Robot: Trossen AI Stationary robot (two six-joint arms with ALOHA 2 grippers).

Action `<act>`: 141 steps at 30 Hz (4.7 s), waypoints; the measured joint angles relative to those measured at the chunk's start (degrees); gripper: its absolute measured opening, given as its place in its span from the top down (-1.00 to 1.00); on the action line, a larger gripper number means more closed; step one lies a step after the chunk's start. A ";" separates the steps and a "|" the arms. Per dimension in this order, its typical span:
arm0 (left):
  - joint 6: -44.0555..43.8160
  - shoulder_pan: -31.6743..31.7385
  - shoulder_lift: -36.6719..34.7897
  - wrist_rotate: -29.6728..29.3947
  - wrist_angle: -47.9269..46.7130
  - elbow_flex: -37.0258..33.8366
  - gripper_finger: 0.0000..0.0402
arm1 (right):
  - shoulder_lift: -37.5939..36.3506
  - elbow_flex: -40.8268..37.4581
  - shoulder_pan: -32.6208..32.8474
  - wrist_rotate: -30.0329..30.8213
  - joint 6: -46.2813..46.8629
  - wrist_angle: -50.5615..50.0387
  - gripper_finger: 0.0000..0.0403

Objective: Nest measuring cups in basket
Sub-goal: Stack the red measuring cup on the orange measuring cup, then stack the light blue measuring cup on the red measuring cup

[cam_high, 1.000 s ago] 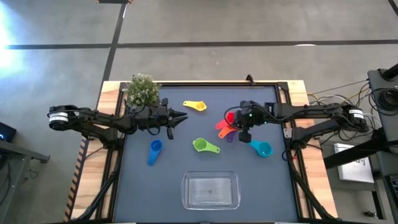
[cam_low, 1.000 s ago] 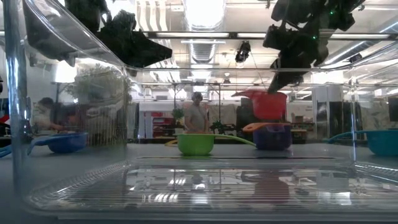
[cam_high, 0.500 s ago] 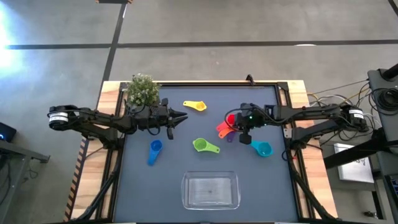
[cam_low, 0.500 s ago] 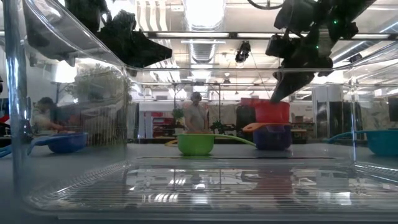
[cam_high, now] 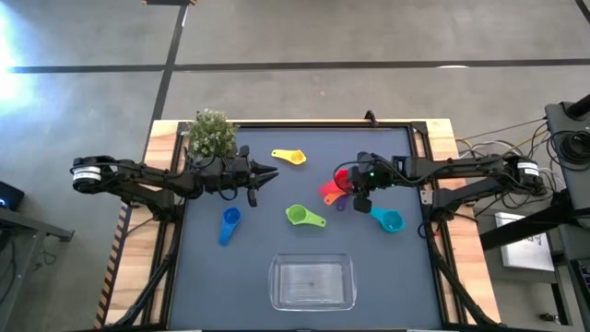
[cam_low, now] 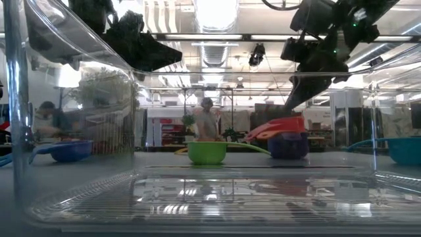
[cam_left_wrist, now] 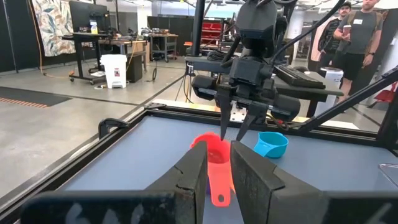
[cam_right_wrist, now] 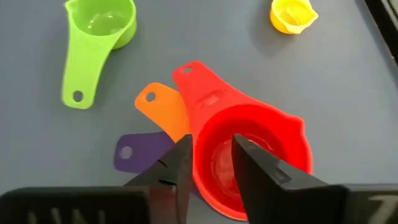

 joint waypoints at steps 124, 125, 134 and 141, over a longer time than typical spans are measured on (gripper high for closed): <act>-0.07 0.00 0.00 0.02 -1.29 -0.07 0.73 | -4.26 0.00 27.71 12.77 54.08 -32.94 -0.24; -0.07 0.00 0.00 0.02 -1.31 -0.07 0.73 | -4.26 -0.44 27.52 12.88 54.29 -32.86 -0.27; -0.07 -0.02 0.00 0.02 -1.31 -0.07 0.73 | -4.26 -4.66 25.26 12.85 54.21 -28.73 -0.44; -0.07 0.00 0.00 0.02 -1.32 -0.07 0.73 | -4.22 -6.58 24.09 12.02 54.07 -27.19 -0.46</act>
